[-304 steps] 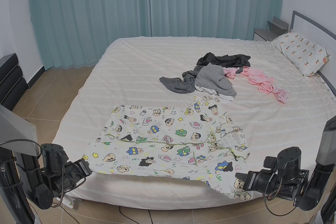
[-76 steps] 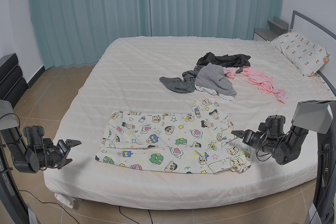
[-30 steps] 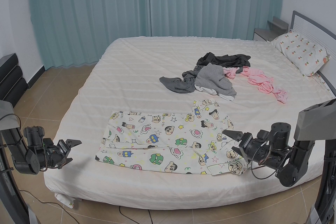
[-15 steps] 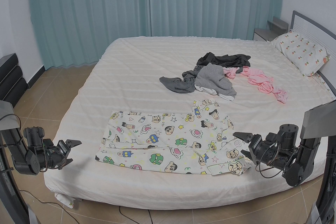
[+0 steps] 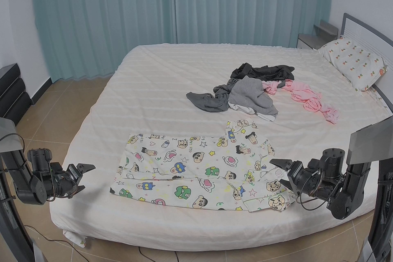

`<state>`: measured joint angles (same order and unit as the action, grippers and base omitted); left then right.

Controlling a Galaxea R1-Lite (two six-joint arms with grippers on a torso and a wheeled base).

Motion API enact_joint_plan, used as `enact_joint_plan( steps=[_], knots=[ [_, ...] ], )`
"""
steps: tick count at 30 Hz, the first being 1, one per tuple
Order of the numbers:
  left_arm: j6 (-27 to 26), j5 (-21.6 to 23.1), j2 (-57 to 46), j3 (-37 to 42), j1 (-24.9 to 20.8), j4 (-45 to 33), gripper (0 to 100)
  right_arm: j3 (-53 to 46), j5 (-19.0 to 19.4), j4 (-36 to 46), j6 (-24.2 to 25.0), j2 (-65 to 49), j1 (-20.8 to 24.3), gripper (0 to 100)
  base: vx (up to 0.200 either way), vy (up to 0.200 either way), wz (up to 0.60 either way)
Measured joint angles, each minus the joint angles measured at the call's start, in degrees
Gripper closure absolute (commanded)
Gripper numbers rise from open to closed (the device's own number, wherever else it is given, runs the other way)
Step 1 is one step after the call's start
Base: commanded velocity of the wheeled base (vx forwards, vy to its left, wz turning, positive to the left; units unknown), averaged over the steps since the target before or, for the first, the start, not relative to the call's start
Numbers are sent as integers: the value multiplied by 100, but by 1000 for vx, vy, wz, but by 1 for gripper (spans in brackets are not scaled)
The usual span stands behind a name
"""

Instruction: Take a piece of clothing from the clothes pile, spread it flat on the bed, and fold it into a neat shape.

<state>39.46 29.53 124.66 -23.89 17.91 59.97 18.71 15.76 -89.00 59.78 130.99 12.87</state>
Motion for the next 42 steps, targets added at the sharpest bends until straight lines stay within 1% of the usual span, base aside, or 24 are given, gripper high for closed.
enact_joint_plan(
  steps=[7, 14, 17, 20, 23, 29, 34, 39, 42],
  knots=[
    [4, 0, 20, 30, 0, 140, 0, -17, -4, 2, -1, -122, 0, 0, 200, 0, 0],
    [83, 4, -11, 127, -20, 266, 0, -17, -6, 5, -17, -157, 18, 0, 0, 0, 0],
    [143, 2, -127, 199, -166, 263, 0, -22, -13, 2, -26, -166, 44, 0, 0, 0, 0],
    [171, -52, -265, 295, -485, 250, 0, -30, -39, 5, -37, -174, 63, 0, 0, 0, 0],
    [178, -317, -350, 354, -918, 239, 0, -33, -107, 5, -39, -174, 93, 0, 0, 0, 0],
    [79, -1031, -350, 363, -1942, 202, 0, -28, -266, 2, -78, -158, 154, 0, 0, 0, 0],
    [-60, -1289, -305, 336, -2694, -82, 0, -22, -321, 5, -129, -122, 190, 0, 0, 0, 0],
    [-163, -1732, -217, 278, -3309, -216, 0, -17, -340, 2, -157, -83, 222, 0, 0, 0, 0],
    [-325, -1952, -88, 182, -3560, -240, 0, -17, -350, 2, -195, -65, 245, 0, 0, 0, 0]
  ],
)
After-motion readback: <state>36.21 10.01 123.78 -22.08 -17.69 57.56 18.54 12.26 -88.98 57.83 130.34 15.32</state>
